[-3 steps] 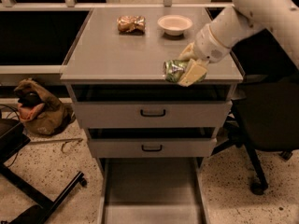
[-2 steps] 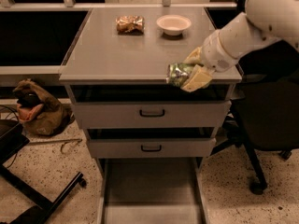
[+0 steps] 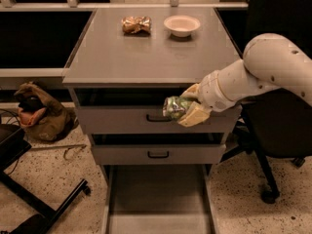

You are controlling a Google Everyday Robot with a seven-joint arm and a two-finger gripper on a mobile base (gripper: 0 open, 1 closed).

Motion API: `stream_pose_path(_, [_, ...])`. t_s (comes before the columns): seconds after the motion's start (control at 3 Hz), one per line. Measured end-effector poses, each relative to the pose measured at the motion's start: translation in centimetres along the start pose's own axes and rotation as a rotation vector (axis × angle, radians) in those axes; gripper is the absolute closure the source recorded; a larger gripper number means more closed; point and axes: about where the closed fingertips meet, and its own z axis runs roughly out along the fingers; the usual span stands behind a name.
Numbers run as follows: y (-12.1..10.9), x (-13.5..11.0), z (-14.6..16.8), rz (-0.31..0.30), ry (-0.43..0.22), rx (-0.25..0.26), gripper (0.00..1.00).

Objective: Place green can into bottom drawer

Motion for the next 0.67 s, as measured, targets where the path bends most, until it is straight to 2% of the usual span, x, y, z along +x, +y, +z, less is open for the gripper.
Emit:
stream_pose_path(0.33, [0.0, 0.0, 0.0, 0.0, 0.0, 0.0, 1.0])
stream_pose_path(0.67, [1.0, 0.4, 2.0, -0.007, 0.004, 0.004, 1.0])
